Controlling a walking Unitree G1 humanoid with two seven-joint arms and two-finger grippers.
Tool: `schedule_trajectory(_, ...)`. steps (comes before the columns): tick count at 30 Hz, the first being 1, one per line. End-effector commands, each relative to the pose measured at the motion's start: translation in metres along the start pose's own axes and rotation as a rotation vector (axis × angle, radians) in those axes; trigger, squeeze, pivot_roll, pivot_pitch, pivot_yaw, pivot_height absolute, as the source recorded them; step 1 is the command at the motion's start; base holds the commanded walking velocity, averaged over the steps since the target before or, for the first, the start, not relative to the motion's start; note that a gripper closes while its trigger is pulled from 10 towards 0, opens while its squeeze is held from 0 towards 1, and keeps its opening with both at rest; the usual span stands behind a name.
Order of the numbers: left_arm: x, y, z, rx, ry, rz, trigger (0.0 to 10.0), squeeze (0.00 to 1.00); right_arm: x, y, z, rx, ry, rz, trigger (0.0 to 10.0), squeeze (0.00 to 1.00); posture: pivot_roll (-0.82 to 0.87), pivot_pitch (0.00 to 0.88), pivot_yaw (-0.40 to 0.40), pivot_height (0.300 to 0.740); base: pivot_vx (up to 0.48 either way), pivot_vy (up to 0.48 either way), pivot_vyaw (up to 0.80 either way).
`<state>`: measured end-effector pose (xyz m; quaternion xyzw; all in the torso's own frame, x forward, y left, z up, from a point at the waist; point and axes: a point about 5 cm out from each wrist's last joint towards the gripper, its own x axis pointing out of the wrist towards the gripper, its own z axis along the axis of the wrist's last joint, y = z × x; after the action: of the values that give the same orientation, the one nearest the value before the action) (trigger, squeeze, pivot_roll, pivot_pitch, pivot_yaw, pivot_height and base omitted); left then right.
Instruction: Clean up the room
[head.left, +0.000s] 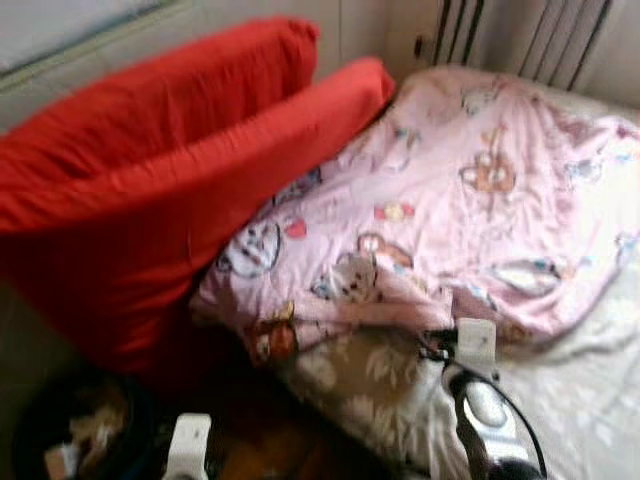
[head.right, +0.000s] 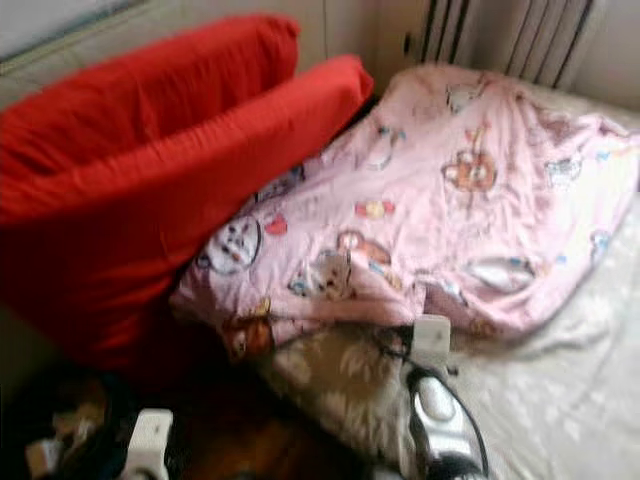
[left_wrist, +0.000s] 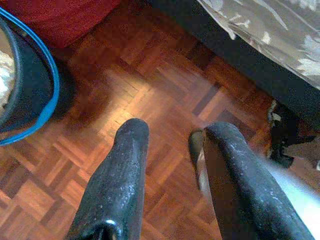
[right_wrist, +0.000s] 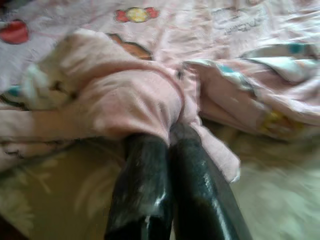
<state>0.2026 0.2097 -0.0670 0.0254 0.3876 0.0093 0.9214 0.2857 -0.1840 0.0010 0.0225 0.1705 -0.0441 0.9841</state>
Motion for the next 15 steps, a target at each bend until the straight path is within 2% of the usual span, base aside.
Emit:
schedule_trajectory(1, -0.0037, 0.0063, -0.0105, 0.006, 0.032, 0.015, 10.0, 0.00, -0.0007, 0.0060, -0.0034, 0.006, 0.017, 0.010, 10.0, 0.00, -0.02, 0.113, 0.049, 0.740, -0.292, 0.000, 0.00)
schedule_trajectory(15, -0.0037, 0.0047, -0.0110, 0.005, 0.030, 0.015, 10.0, 0.00, -0.0009, 0.0097, -0.0030, -0.011, 0.010, 0.027, 10.0, 0.00, -0.02, 0.119, 0.049, 0.740, -0.291, 0.000, 0.00)
